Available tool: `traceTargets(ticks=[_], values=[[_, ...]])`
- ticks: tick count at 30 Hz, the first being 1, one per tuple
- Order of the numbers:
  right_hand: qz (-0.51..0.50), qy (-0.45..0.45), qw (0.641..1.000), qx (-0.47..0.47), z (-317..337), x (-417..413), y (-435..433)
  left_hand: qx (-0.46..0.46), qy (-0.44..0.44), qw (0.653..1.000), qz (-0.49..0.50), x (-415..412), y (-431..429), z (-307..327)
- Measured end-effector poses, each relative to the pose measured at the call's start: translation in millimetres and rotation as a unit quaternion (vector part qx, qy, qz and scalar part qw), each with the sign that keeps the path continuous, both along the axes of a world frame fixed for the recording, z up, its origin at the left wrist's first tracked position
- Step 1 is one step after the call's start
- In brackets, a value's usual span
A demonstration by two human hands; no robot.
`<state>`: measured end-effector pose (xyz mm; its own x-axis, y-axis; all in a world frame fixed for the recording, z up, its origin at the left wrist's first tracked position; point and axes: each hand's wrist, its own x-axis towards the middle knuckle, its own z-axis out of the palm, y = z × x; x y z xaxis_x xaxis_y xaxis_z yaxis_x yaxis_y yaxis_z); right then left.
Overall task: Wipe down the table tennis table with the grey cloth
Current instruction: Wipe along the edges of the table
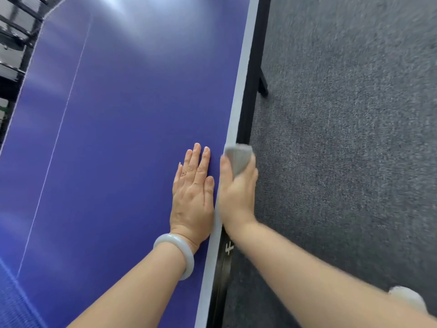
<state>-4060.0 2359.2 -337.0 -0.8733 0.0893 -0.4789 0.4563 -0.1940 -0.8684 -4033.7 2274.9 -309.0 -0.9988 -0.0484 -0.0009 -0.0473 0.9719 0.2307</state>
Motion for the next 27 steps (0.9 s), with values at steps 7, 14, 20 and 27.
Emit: traceTargets(ticks=[7, 14, 20, 27], values=[[0.048, -0.002, 0.999, -0.003, -4, -18, 7, -0.001, 0.002, 1.000, -0.003, 1, -2, -1], [0.000, 0.008, 1.000, -0.022, -13, -50, 6, 0.009, 0.000, 1.000, -0.003, 1, -1, 1], [0.037, -0.012, 0.998, -0.056, 1, 89, -2, 0.016, 0.012, 1.000, 0.000, 0, 0, 0], [-0.007, -0.024, 0.999, -0.025, -10, -12, 0, 0.024, 0.007, 1.000, -0.003, -1, 1, 3]])
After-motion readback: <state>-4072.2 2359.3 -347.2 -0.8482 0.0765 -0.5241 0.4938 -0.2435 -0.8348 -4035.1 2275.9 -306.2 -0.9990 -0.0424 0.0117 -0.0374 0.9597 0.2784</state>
